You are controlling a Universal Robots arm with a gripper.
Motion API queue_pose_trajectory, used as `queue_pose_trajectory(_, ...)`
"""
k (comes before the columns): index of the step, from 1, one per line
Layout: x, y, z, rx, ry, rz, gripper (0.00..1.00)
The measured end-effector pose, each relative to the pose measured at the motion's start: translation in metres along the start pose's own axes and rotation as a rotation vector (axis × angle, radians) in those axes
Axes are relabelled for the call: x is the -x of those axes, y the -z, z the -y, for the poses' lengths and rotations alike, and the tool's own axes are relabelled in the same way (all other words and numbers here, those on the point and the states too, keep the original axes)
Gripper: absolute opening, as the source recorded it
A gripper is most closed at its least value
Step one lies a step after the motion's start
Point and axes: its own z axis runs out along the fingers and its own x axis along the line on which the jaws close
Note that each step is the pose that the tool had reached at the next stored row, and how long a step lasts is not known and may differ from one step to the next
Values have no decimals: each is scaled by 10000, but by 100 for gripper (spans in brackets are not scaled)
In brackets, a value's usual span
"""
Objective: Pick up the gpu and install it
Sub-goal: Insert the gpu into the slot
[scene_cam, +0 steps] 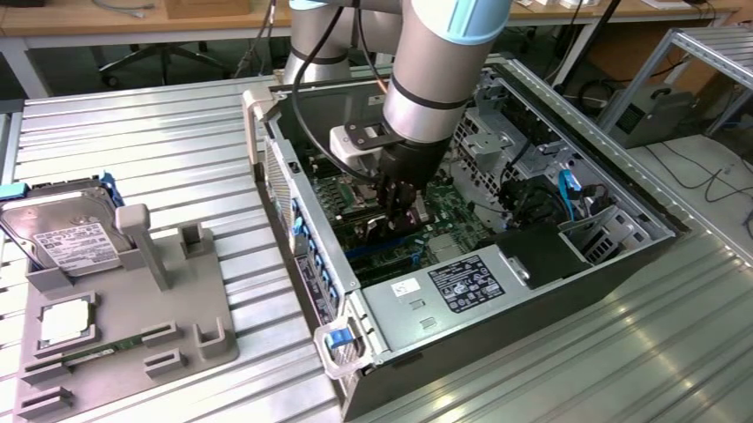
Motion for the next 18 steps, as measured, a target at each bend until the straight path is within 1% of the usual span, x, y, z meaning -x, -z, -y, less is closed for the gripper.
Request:
queue_pose_trajectory(2, -1, 8, 0, -1, -10, 3, 27)
queue_pose_trajectory(5, 0, 48, 0, -7, -37, 7, 27)
queue_pose_trajectory(8, -2, 49, 0, -12, -152, 7, 27)
queue_pose_trajectory(11, -3, 48, 0, -23, -391, 10, 27)
queue_pose_trajectory(18, -4, 34, -10, -23, -405, 7, 27)
